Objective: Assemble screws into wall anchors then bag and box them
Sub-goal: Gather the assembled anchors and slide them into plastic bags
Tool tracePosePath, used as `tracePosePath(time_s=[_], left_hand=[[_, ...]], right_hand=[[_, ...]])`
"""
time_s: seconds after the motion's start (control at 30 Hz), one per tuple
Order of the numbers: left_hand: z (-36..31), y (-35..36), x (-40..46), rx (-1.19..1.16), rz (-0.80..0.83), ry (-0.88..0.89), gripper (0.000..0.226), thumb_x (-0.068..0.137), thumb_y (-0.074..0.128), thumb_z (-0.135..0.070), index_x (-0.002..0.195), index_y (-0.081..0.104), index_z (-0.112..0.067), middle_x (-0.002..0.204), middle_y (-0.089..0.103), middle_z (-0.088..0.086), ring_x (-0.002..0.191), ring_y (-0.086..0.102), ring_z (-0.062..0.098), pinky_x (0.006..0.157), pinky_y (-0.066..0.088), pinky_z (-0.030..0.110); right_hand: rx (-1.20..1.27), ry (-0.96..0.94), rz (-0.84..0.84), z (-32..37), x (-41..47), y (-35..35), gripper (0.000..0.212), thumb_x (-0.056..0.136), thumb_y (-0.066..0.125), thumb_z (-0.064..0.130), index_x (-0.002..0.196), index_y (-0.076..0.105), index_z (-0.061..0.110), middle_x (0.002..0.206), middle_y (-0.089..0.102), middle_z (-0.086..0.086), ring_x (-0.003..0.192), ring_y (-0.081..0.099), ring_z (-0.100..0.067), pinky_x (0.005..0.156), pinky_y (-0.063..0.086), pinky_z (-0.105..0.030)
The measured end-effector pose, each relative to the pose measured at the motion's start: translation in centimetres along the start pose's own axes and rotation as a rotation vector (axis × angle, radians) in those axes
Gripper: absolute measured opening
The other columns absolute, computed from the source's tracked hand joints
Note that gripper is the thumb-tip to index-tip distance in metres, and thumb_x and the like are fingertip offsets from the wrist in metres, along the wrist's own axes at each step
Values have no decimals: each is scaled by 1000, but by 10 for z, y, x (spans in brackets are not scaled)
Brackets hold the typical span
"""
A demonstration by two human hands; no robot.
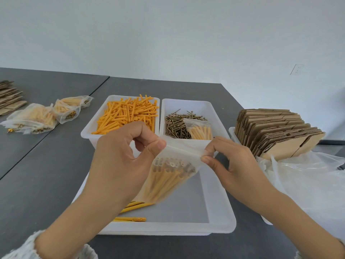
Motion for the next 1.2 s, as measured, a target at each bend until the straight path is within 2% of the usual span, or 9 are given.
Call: tracePosePath(time_s=[0.23, 0.37, 0.53, 0.6, 0.7, 0.77, 0.83, 1.0, 1.2], left_hand=[[4, -24, 15, -188, -41, -42, 23, 86, 75, -30, 66, 64, -30, 68, 61, -3, 62, 51, 12, 57, 41, 15], [-20, -25, 39, -313, -67, 18, 21, 88, 67, -32, 68, 62, -27, 66, 67, -1, 59, 59, 9, 55, 46, 19], [-25, 25, 69, -586, 62, -208, 27, 100, 58, -23, 75, 63, -15, 70, 66, 2, 69, 60, 19, 64, 50, 30], [-20, 57, 83, -834, 116, -463, 25, 103, 50, -22, 86, 62, -8, 78, 67, 7, 76, 64, 21, 62, 54, 30], [-12, 101, 90, -903, 250, -689, 34, 104, 46, -32, 91, 60, -3, 74, 67, 8, 69, 64, 18, 54, 52, 24], [-9, 127, 81, -647, 600, -686, 47, 97, 50, -50, 102, 58, -5, 83, 65, 14, 63, 64, 23, 50, 50, 26], [-1, 144, 71, -477, 735, -634, 41, 90, 64, -46, 104, 61, -7, 90, 69, 14, 66, 69, 25, 50, 53, 30], [21, 173, 88, -596, 557, -631, 16, 94, 66, -24, 94, 70, -8, 89, 74, 12, 70, 73, 20, 53, 57, 31], [83, 182, 152, -271, 325, -711, 51, 90, 73, -21, 132, 53, 0, 125, 64, 17, 109, 65, 32, 83, 57, 50]], right_hand=[[-22, 140, -9, -25, -10, -7, 21, 91, 66, 10, 75, 59, 22, 75, 61, 13, 76, 59, -11, 69, 46, -19], [419, 264, -42, -31, -20, -2, 12, 89, 65, 30, 95, 67, 19, 95, 70, 8, 94, 67, -11, 85, 51, -19], [885, 429, 175, -14, -11, 46, 108, 64, 72, 73, 150, 26, 26, 138, 57, 8, 127, 55, -8, 103, 47, -29], [1019, 449, 210, -8, -3, 55, 82, 80, 69, 56, 147, 33, 26, 134, 61, 2, 123, 58, -15, 105, 46, -36], [1166, 542, 71, -10, 11, 51, 35, 91, 64, 27, 122, 57, 12, 102, 69, -5, 82, 68, -15, 68, 51, -24], [1062, 563, -49, -19, 18, 36, 22, 97, 58, 16, 116, 58, 5, 89, 65, -9, 66, 62, -15, 58, 44, -25], [790, 486, -77, -19, 17, 16, 27, 98, 57, 11, 123, 53, 1, 99, 63, -11, 75, 61, -15, 63, 47, -25], [317, 365, 63, -8, -38, -22, 58, 92, 54, 53, 140, 22, 62, 133, 40, 38, 119, 46, 8, 99, 42, -15], [-376, 813, -331, -74, -124, -118, 51, 91, 57, 42, 139, 45, 26, 141, 42, -5, 128, 36, -27, 99, 32, -35]])
Point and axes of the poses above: each hand's wrist, its own x-axis towards the middle knuckle, its own y-axis out of the palm, z = x × y, the point moved 5 cm from there along x, towards the middle knuckle
